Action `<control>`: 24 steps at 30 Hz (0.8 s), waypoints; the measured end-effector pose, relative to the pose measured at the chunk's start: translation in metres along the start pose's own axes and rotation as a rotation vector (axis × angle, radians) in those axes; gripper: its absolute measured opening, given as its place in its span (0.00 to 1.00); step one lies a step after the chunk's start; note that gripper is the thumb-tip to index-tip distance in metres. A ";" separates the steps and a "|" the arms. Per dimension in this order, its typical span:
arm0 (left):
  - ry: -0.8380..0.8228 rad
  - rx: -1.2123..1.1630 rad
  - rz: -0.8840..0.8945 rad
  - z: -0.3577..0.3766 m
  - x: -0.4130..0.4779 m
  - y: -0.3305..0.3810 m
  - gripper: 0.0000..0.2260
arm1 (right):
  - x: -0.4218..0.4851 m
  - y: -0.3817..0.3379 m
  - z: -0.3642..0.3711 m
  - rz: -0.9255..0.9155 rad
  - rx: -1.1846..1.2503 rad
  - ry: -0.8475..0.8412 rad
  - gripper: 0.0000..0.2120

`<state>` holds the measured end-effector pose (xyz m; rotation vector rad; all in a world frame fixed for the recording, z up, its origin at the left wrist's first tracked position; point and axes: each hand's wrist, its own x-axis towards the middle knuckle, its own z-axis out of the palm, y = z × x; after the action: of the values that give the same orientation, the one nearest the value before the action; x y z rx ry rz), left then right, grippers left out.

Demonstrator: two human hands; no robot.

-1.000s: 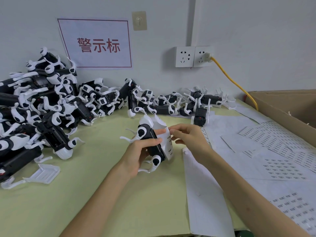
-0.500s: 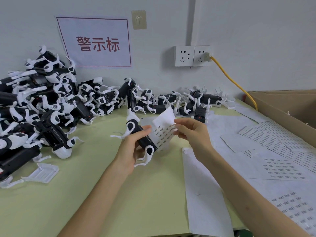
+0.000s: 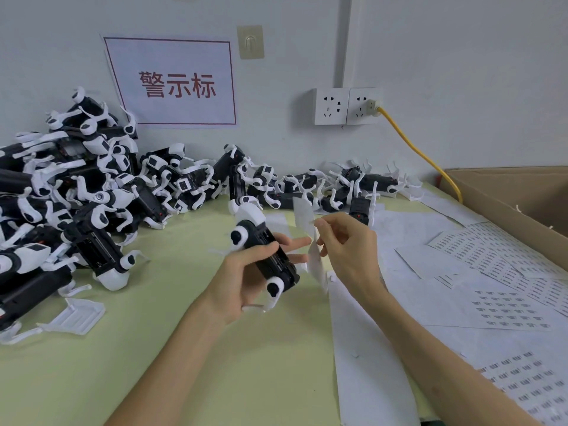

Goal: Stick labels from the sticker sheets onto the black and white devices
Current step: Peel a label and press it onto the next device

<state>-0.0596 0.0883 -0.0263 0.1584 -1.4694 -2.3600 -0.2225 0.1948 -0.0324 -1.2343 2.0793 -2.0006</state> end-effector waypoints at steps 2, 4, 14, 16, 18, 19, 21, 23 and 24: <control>0.003 -0.021 -0.011 0.003 0.001 -0.003 0.09 | -0.001 0.000 0.000 -0.043 -0.001 -0.009 0.05; -0.006 -0.079 -0.011 0.004 0.002 -0.005 0.13 | -0.001 0.002 0.002 -0.098 -0.041 -0.032 0.06; 0.092 -0.191 0.070 0.007 -0.003 0.006 0.16 | 0.002 0.015 0.006 -0.258 -0.118 -0.118 0.03; 0.122 -0.200 0.087 0.007 -0.003 0.007 0.10 | 0.002 0.018 0.007 -0.262 -0.145 -0.124 0.04; 0.128 -0.201 0.094 0.006 -0.003 0.007 0.09 | 0.002 0.019 0.007 -0.275 -0.176 -0.101 0.08; 0.125 -0.180 0.096 0.006 -0.003 0.007 0.09 | 0.002 0.018 0.007 -0.279 -0.175 -0.079 0.09; 0.113 -0.125 0.093 0.006 -0.002 0.005 0.09 | 0.002 0.016 0.005 -0.294 -0.157 -0.029 0.09; 0.096 -0.081 0.094 0.005 -0.002 0.003 0.11 | 0.001 0.013 0.004 -0.312 -0.150 0.009 0.06; 0.087 -0.065 0.092 0.006 -0.002 0.003 0.10 | 0.001 0.012 0.004 -0.317 -0.147 0.017 0.05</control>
<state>-0.0587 0.0927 -0.0216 0.1704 -1.3297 -2.2939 -0.2272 0.1894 -0.0427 -1.6731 2.1912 -2.0052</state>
